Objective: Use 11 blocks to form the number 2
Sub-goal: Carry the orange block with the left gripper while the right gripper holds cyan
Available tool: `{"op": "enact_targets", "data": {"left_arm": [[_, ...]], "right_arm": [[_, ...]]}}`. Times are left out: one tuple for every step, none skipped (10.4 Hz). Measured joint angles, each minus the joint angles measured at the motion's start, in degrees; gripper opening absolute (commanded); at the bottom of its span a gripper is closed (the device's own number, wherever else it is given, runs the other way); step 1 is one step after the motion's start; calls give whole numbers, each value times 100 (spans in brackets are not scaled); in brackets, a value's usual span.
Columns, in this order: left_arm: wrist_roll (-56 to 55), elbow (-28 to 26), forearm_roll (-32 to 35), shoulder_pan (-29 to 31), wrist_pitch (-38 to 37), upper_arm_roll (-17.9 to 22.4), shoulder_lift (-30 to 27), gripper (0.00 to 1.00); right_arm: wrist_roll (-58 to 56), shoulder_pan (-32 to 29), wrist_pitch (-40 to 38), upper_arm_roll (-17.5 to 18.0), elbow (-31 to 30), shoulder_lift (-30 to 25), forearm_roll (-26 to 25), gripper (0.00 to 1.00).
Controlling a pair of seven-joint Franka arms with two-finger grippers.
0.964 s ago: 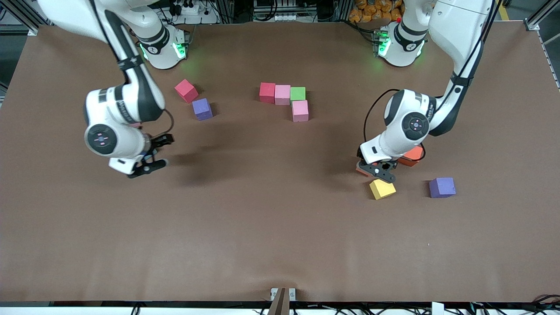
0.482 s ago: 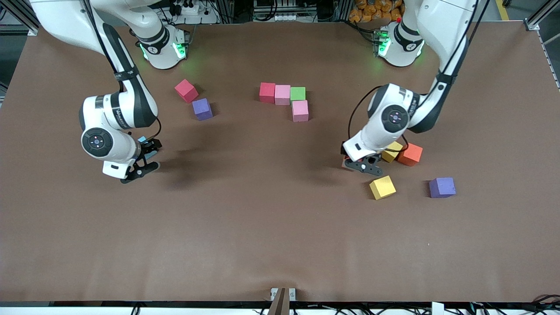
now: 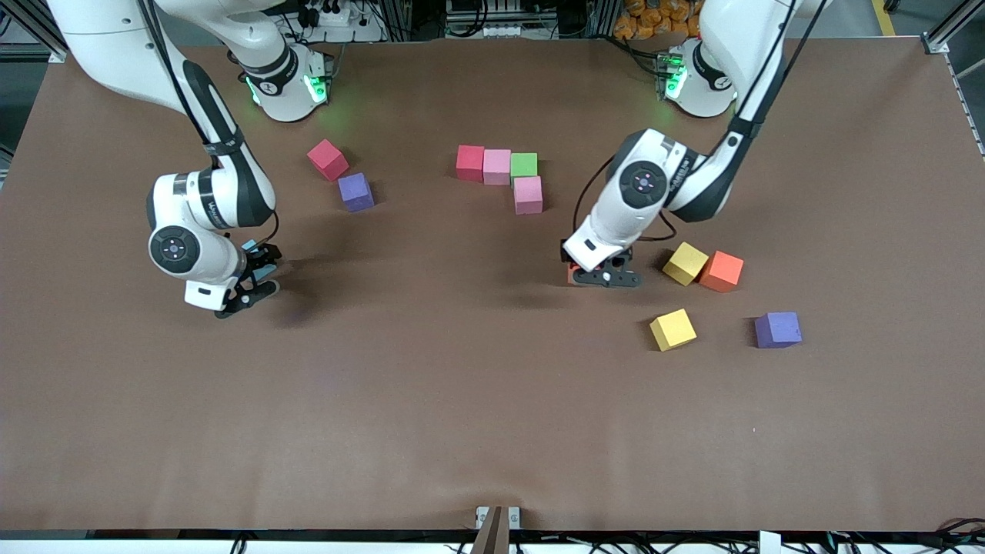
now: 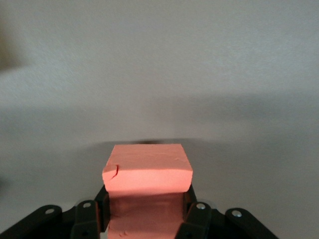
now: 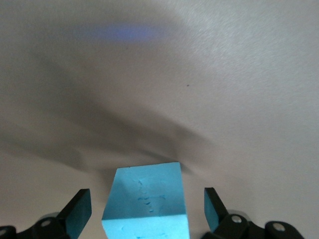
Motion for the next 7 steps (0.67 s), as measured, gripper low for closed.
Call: {"op": "enact_targets", "data": {"left_arm": [[-282, 5, 0, -106, 0, -3, 0, 44], [-527, 5, 0, -222, -5, -6, 3, 44], [-670, 4, 0, -338, -13, -10, 8, 44], [-743, 0, -1, -423, -28, -34, 28, 45], [-850, -4, -2, -454, -36, -103, 67, 45], [-980, -2, -2, -488, -36, -166, 129, 45], [-1059, 6, -2, -554, -34, -196, 192, 45]], "right_arm": [[0, 0, 25, 0, -54, 0, 0, 100], [0, 0, 39, 0, -101, 0, 0, 100], [0, -1, 40, -1, -143, 0, 0, 100], [-36, -2, 40, -4, -177, 0, 0, 100], [-134, -9, 41, -7, -196, -1, 0, 100], [-281, -40, 41, -17, -203, -2, 0, 100], [-410, -99, 40, -26, -208, -3, 0, 100]]}}
